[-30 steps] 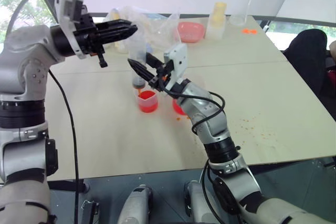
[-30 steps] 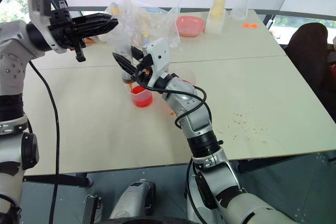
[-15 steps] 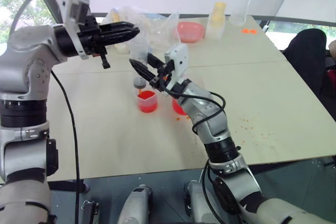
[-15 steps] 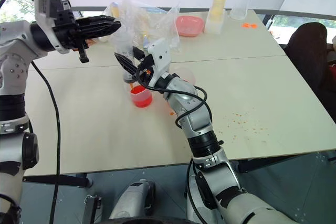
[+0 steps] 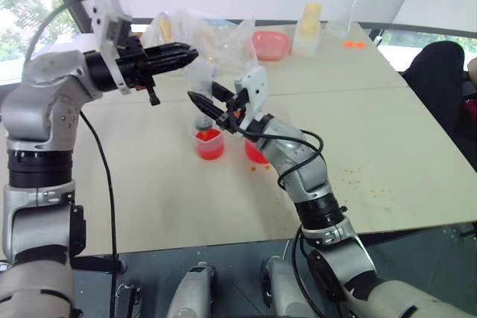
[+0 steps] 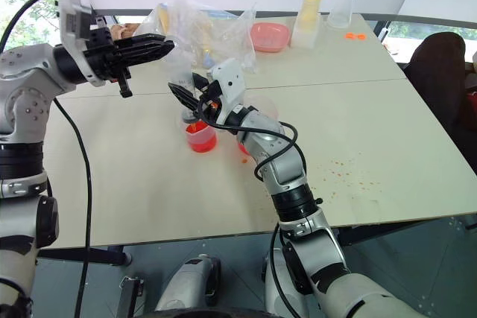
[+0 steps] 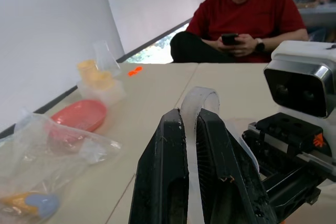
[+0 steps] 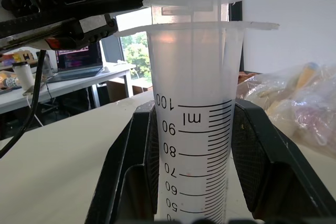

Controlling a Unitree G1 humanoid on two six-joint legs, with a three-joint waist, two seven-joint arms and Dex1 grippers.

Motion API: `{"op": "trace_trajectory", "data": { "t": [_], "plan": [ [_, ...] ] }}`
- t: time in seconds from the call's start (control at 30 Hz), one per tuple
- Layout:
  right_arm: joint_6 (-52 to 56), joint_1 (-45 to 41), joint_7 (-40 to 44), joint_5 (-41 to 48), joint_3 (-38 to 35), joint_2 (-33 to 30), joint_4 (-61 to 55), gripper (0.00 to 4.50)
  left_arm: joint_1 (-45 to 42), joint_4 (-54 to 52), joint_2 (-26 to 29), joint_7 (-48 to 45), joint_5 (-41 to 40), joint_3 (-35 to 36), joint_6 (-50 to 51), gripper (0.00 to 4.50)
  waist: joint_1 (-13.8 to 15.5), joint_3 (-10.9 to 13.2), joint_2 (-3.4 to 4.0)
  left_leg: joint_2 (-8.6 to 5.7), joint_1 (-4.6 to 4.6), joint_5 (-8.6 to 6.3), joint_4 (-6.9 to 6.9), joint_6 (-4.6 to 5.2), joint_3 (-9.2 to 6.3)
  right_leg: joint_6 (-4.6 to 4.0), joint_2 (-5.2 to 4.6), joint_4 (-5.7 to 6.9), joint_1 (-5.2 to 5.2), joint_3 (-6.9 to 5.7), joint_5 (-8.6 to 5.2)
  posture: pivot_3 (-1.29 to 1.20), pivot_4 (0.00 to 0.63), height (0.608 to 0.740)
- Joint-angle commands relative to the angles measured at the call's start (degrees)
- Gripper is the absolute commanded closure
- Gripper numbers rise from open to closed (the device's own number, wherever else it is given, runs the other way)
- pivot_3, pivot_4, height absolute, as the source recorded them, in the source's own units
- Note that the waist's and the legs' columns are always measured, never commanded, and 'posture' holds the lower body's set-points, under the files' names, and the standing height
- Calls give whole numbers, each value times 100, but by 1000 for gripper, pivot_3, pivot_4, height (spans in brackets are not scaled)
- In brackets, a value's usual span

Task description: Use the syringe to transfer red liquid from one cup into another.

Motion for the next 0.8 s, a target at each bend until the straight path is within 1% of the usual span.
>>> {"op": "trace_trajectory", "data": {
  "t": [0.03, 0.13, 0.17, 0.27, 0.33, 0.4, 0.47, 0.53, 0.6, 0.63, 0.67, 0.7, 0.77, 0.8],
  "plan": [
    [-234, -385, -10, 200, -229, 58, -599, 3085, -32, 71, 128, -56, -143, 211, 190, 2993, 0, 0, 0, 0, 0, 0, 0, 0, 0, 0, 0, 0, 0, 0, 0, 0, 150, 740],
    [-238, -390, 35, 150, -194, 40, -619, 3085, -101, 146, 189, 23, -247, 404, 286, 1810, -6, 0, 0, 1, 1, 0, 0, 0, -1, 0, 1, 0, 0, 0, 0, 0, 150, 740],
    [-234, -392, 42, 148, -191, 38, -625, 3085, -112, 167, 215, 72, -293, 500, 310, 1482, -8, 1, 1, 1, 1, 0, -1, 0, -1, 0, 1, 0, -1, 0, 0, 0, 150, 740],
    [-164, -409, 19, 187, -220, 42, -675, 3085, -96, 179, 292, 298, -518, 888, 530, 1482, -4, 1, 0, 2, 1, 0, -1, 0, 0, 0, 2, 1, -2, 0, 0, 0, 150, 740],
    [142, -481, -129, 497, -447, 113, -775, 3085, 172, -78, 435, 337, -672, 1072, 777, 1482, -17, 0, 0, 2, 0, 0, 0, 0, -1, 0, 2, 1, -2, 0, 0, 0, 150, 740],
    [688, -701, -428, 1093, -899, 159, -893, 3085, 643, -538, 623, 271, -710, 1056, 926, 1482, -18, 1, 1, 5, 1, 0, -3, 0, 0, 0, 1, 1, -3, 5, 0, 0, 150, 740],
    [1382, -1051, -844, 1842, -1555, -17, -968, 3085, 1210, -1126, 793, 128, -874, 1022, 1119, 1482, -2, 2, 3, 16, 1, 0, -4, 0, 1, 0, -2, 2, -4, 9, 0, 0, 150, 740],
    [2141, -1404, -1269, 2494, -2252, -513, -939, 3085, 1735, -1765, 871, 127, -1009, 965, 1300, 1482, 52, 2, 2, 15, -1, 0, -3, -1, -3, -1, -9, 1, -3, 7, 1, 0, 150, 740],
    [2744, -1587, -1570, 2895, -2649, -966, -880, 3085, 2027, -2195, 861, 201, -1194, 974, 1449, 1482, 146, 2, 1, 8, -4, 0, -2, -2, -5, -2, -19, -8, 2, 5, 0, 0, 150, 740],
    [3244, -1661, -1734, 3085, -2887, -1370, -721, 3085, 2202, -2479, 851, 255, -1284, 959, 1513, 1482, 186, 2, 1, 8, -4, 0, -2, -2, -4, -2, -20, -17, 5, 6, 0, 0, 150, 740],
    [3873, -1680, -1814, 2981, -2952, -1994, -497, 3085, 2370, -2738, 823, 285, -1279, 880, 1478, 1482, 206, 2, 2, 7, -5, -1, -4, -2, -6, -8, -20, -28, 12, 2, -3, 0, 150, 740],
    [4437, -1568, -1687, 2809, -2855, -2749, -344, 3085, 2420, -2899, 684, 511, -1197, 744, 1450, 1482, 237, 3, 5, 8, -6, -1, -4, -1, -6, -24, -20, -44, 19, -1, -10, 0, 150, 740],
    [5014, -1373, -1426, 2673, -2697, -3681, -170, 3085, 2464, -3078, 548, 739, -938, 474, 1282, 1482, 303, 3, 6, 4, -6, -2, -6, 0, -1, -31, -22, -88, 41, -7, -10, 0, 150, 740],
    [5256, -1330, -1406, 2665, -2713, -3959, -15, 3085, 2484, -3137, 504, 765, -882, 343, 1252, 1482, 304, 4, 6, 4, -8, -3, -7, 3, 5, -32, -22, -103, 47, -9, -10, 0, 150, 740]
  ]
}}
